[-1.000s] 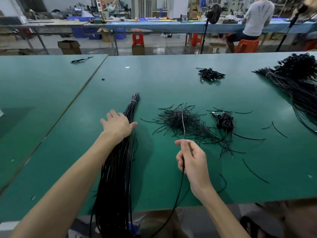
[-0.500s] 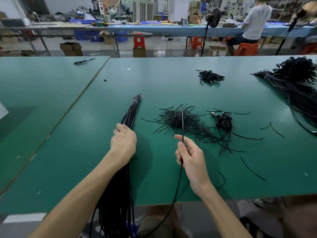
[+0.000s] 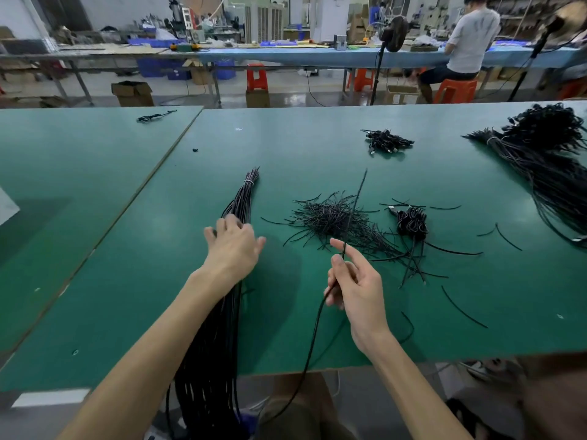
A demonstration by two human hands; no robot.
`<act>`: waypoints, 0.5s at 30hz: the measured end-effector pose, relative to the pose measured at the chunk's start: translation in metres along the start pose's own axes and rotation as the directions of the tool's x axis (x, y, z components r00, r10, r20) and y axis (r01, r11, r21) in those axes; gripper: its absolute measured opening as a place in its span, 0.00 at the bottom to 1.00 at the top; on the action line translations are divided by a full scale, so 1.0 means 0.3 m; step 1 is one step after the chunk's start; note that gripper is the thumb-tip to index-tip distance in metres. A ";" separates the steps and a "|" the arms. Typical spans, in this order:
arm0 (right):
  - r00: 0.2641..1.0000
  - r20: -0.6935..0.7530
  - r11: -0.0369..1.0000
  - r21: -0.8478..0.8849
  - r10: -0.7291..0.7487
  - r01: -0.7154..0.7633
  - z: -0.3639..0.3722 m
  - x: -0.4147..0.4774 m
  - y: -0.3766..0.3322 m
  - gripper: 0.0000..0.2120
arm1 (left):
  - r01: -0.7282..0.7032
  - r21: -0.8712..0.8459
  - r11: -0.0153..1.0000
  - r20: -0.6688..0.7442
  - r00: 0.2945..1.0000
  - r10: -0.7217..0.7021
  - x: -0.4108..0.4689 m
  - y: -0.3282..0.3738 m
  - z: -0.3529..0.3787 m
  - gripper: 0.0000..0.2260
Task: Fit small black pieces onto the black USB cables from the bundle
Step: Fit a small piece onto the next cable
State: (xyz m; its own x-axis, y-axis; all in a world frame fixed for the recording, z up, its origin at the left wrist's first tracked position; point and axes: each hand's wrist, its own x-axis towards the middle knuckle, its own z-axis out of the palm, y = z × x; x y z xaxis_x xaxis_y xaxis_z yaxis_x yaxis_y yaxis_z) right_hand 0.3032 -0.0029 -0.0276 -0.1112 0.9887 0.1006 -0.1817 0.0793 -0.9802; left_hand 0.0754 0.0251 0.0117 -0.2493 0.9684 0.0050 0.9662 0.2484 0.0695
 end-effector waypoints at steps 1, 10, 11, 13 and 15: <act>1.000 -0.016 1.000 0.019 0.001 -0.001 -0.001 0.001 0.000 0.12 | -0.107 -0.129 0.986 0.049 0.992 0.114 -0.029 0.023 -0.023 0.18; 0.993 -0.122 0.986 0.165 -0.009 0.029 -0.008 0.015 0.015 0.13 | -0.109 -0.893 0.436 0.310 0.553 0.774 -0.215 0.115 -0.029 0.12; 0.994 -0.109 0.985 0.170 0.004 0.015 -0.008 0.017 0.015 0.14 | -0.064 -0.926 0.372 0.270 0.578 0.770 -0.212 0.118 -0.026 0.12; 0.998 -0.058 0.988 0.152 0.040 -0.031 -0.004 0.017 0.014 0.20 | 0.001 -0.983 0.185 0.136 0.680 0.720 -0.200 0.127 -0.027 0.10; 0.997 0.042 0.995 0.083 0.057 -0.061 0.003 0.012 0.012 0.22 | 0.028 -0.998 -0.050 -0.006 0.816 0.579 -0.169 0.142 -0.038 0.08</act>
State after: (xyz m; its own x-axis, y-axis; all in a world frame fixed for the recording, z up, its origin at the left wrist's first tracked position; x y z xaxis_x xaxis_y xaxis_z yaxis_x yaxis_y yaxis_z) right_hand 0.3012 0.0007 -0.0305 -0.1628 0.9853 0.0516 -0.2555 0.0084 -0.9668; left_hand 0.1285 -0.0137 0.0257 0.3553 0.9334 0.0507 -0.1217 -0.0076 0.9925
